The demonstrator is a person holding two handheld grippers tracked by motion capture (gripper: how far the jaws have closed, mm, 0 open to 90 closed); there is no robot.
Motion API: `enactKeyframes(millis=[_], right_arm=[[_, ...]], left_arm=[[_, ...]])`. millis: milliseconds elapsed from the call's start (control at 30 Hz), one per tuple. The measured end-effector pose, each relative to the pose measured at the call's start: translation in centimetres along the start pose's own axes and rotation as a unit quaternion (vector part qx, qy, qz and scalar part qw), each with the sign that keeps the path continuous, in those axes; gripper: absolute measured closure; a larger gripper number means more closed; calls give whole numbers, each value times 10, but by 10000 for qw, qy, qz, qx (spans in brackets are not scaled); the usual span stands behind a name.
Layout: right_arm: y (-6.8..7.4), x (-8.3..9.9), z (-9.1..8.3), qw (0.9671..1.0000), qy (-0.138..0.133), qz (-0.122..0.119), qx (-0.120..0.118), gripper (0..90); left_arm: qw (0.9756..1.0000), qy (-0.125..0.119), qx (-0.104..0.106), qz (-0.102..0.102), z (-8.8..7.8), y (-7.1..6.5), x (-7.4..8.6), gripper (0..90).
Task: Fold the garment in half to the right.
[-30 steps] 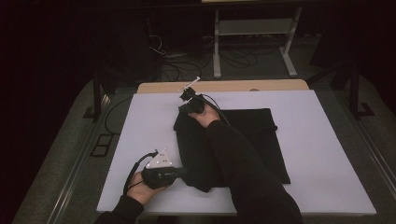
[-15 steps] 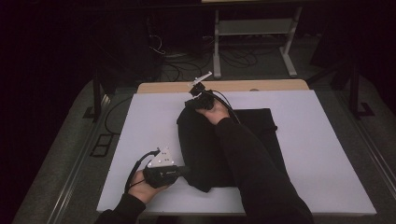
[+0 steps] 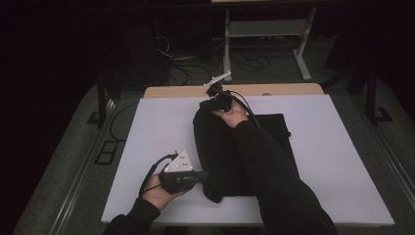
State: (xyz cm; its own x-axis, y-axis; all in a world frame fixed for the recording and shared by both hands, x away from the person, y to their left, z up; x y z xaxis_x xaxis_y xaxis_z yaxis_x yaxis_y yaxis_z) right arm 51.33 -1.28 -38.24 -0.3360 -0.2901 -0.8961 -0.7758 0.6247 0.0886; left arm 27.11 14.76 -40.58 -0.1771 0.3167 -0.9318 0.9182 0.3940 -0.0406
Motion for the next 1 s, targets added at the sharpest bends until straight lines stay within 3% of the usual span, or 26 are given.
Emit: enactKeyframes(millis=[1000], right_arm=[[-27, 7, -44, 9996, -109, 34, 266, 856]], left_arm=[[9993, -4, 308, 226, 37, -10, -26, 850]])
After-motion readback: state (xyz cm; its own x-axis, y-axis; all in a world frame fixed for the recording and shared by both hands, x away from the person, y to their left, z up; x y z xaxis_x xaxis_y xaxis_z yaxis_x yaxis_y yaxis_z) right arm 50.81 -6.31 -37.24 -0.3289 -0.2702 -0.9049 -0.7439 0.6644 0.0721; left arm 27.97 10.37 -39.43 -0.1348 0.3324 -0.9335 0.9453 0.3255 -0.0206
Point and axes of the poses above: each handheld gripper's, and its own axes: z roughly forward along the jaws, x roughly out of its underside, y roughly to its left, the point moved 1 cm from there along z, roughly forward along the jaws, and after that the axes turned 15 degrees about -y, right-handed, at the moved point
